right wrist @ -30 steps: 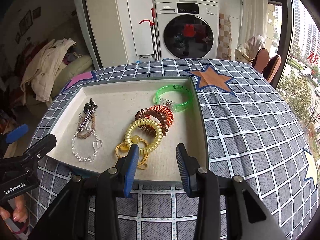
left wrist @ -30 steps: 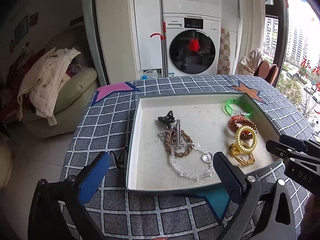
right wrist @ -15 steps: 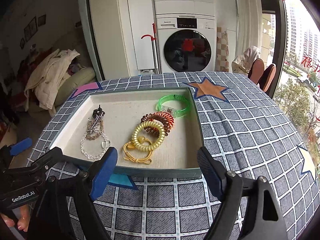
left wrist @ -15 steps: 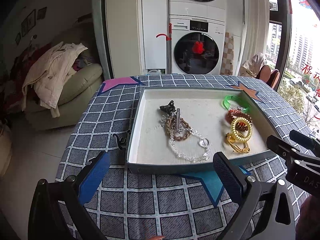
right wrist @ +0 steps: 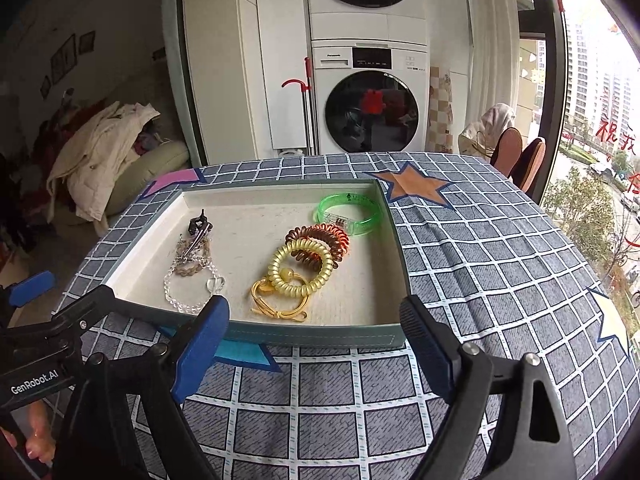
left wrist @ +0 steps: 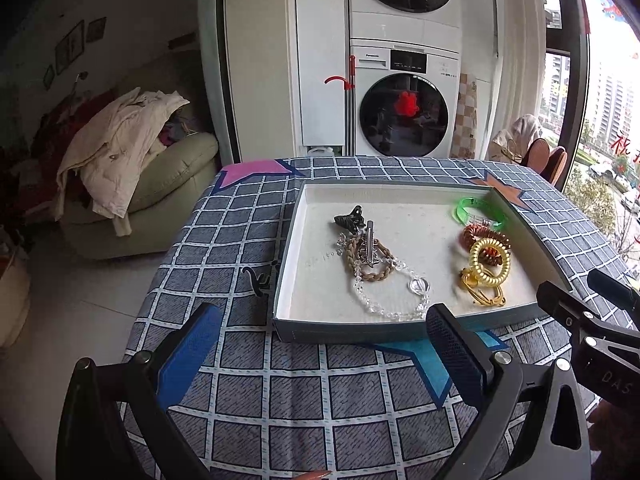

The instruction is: Organize jewelry

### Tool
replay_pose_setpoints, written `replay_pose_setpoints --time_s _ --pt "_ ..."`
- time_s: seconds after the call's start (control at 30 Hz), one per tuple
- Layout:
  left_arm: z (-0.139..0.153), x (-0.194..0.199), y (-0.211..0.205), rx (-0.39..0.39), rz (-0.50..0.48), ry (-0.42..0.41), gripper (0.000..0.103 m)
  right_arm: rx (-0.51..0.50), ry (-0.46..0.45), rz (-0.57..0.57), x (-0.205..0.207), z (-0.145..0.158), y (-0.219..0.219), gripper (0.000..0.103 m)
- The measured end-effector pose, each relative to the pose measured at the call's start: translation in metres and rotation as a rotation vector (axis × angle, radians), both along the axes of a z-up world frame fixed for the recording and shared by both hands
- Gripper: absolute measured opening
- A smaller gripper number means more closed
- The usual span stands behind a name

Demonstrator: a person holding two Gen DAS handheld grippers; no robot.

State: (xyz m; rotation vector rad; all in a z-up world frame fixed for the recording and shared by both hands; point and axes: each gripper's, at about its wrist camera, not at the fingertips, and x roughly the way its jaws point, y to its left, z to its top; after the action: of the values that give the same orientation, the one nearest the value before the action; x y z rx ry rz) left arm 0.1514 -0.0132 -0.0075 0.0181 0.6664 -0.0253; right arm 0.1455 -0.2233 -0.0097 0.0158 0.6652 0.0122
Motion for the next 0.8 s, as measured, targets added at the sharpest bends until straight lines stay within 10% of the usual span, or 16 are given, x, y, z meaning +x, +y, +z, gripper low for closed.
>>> replay_pose_setpoints --time_s 0.8 --pt "-0.001 -0.009 0.005 0.004 0.023 -0.006 0.103 -0.024 -0.019 -0.025 -0.011 0.005 0.002 0.089"
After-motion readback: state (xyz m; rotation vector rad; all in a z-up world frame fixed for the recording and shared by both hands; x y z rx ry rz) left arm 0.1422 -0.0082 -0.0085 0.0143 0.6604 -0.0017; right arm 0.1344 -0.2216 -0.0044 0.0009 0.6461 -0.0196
